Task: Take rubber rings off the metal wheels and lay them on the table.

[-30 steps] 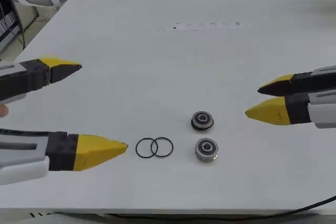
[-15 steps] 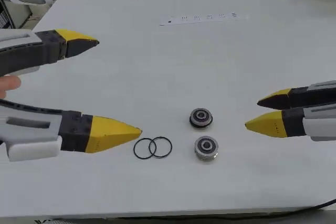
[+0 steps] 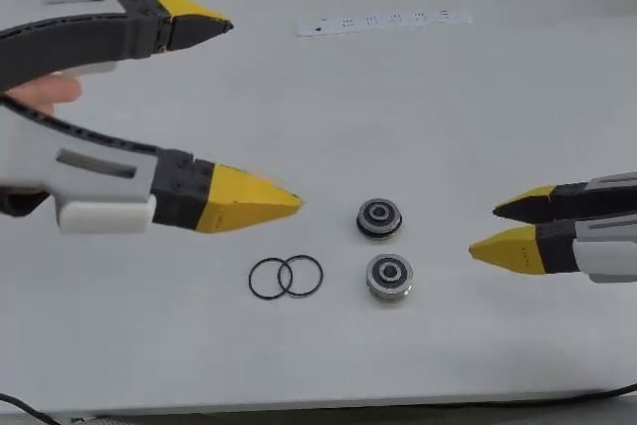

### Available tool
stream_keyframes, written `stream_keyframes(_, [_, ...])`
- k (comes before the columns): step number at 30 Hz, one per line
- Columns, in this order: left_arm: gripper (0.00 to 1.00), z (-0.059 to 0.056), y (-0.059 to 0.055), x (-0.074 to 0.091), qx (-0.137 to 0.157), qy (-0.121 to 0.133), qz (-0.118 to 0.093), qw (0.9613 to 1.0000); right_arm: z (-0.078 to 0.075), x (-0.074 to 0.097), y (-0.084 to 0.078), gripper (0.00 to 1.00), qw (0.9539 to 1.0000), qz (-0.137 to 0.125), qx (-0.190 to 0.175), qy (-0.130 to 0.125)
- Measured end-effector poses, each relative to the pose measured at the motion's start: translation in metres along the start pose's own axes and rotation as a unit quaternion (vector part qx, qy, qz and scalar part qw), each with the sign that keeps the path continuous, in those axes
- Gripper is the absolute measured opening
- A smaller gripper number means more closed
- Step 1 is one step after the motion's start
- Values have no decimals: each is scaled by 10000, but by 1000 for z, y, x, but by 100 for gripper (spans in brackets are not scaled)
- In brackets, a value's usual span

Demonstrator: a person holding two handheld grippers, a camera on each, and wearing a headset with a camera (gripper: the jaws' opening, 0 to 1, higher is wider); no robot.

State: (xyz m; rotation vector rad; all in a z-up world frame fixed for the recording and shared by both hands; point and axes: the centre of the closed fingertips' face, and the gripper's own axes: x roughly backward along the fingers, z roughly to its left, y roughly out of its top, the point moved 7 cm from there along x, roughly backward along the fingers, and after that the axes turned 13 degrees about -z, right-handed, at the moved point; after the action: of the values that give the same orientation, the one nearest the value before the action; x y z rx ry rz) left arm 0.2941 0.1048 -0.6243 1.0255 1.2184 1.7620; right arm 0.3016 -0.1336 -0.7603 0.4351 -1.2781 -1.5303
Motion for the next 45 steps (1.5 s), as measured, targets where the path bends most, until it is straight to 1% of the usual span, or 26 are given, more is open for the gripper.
stream_keyframes(2, [83,3,2,-7,47,-76,-139,9999,-1,0,-1,39,10000,25,-19,5])
stream_keyframes(4, [81,4,1,-12,80,-127,-174,9997,-1,-1,-2,39,10000,45,-19,13])
stream_keyframes(5, [80,5,1,-17,111,-183,-242,9995,-2,-2,-2,39,10000,59,-15,17])
stream_keyframes(6, [79,4,0,-23,169,-281,-366,9988,-3,-2,-1,39,10000,63,-9,20])
stream_keyframes(8, [78,3,-3,-29,253,-413,-424,9979,-4,-4,-1,39,10000,74,-12,48])
stream_keyframes(9, [77,4,-5,-31,273,-433,-424,9978,-4,-5,-1,39,10000,77,-4,60])
stream_keyframes(11, [75,5,-13,-39,294,-481,-367,9977,-5,-7,0,39,9999,93,16,90])
stream_keyframes(13, [75,6,-23,-43,232,-528,-222,9981,-7,-9,0,39,9999,115,42,120])
stream_keyframes(14, [75,6,-27,-45,208,-565,-185,9980,-7,-10,0,39,9998,121,51,130])
stream_keyframes(18, [74,10,-43,-55,350,-589,-98,9976,-11,-16,0,38,9997,177,101,166])
stream_keyframes(21, [73,12,-53,-62,393,-554,-70,9977,-14,-21,1,38,9994,217,157,197])
stream_keyframes(24, [72,15,-60,-69,575,-475,-137,9971,-15,-26,3,38,9992,240,200,243])
stream_keyframes(25, [71,16,-64,-72,625,-464,-163,9968,-16,-27,3,38,9992,248,198,260])
stream_keyframes(26, [70,18,-69,-75,653,-462,-138,9967,-17,-29,2,38,9991,266,192,282])
stream_keyframes(30, [66,22,-81,-81,598,-439,-95,9972,-21,-37,2,37,9987,327,242,319])
stream_keyframes(32, [63,24,-88,-84,778,-436,-101,9960,-23,-40,2,37,9987,328,210,328])
stream_keyframes(35, [59,28,-99,-89,959,-434,-80,9944,-26,-46,2,36,9987,322,198,351])
stream_keyframes(37, [56,30,-105,-91,1035,-428,-59,9937,-27,-49,1,36,9986,338,195,370])
stream_keyframes(42, [51,31,-118,-99,1041,-434,37,9936,-32,-60,1,35,9985,311,172,415])
stream_keyframes(44, [50,29,-121,-102,1248,-454,-15,9911,-34,-63,0,35,9985,307,158,428])
stream_keyframes(45, [50,29,-122,-103,1259,-449,-32,9910,-35,-65,0,35,9985,306,155,435])
